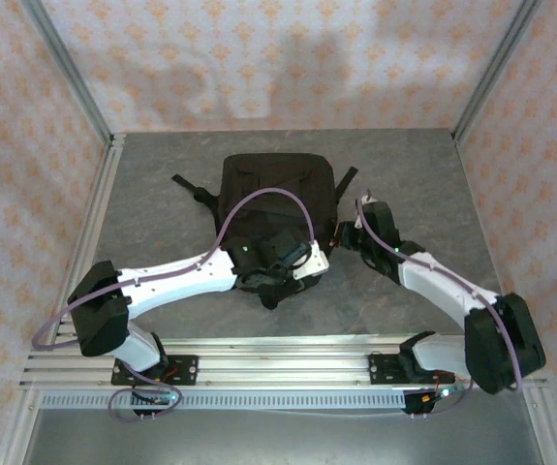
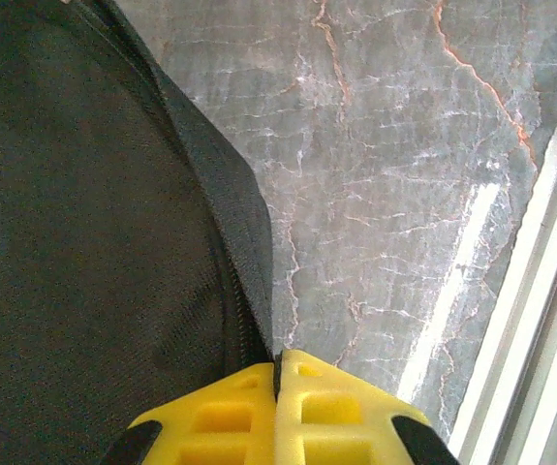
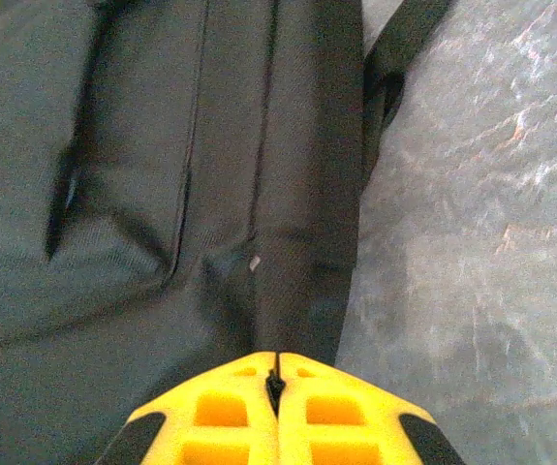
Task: Pack the student bag
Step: Zip the student bag at the center of the table.
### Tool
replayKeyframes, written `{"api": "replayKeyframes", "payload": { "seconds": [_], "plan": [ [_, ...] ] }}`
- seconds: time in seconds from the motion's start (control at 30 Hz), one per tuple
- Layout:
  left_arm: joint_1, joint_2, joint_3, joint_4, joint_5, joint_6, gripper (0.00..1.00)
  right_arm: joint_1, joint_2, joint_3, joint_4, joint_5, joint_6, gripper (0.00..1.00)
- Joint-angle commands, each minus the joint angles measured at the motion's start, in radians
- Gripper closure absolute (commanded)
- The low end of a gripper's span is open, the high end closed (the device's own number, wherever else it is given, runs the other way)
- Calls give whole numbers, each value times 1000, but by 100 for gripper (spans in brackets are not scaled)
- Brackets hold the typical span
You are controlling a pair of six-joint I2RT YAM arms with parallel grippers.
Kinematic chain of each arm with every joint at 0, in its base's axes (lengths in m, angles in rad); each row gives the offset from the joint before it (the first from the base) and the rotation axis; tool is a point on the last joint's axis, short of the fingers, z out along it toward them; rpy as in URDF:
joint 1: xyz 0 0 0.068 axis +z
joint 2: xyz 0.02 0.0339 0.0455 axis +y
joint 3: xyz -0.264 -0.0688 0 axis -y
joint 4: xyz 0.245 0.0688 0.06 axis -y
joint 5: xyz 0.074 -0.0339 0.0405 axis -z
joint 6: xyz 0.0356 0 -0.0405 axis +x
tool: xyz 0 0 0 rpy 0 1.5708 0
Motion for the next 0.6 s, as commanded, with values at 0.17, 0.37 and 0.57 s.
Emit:
{"api": "replayKeyframes", "payload": {
  "seconds": [0.17,0.37,0.57],
  "plan": [
    [-79,3,27,-85,8,42,100,-119,146,103,178,16,115,100],
    [-124,36,67,-100,46,36,100,-123,117,83,176,11,116,100],
    [-165,87,112,-107,69,25,100,-123,46,57,126,15,111,99]
  ]
}}
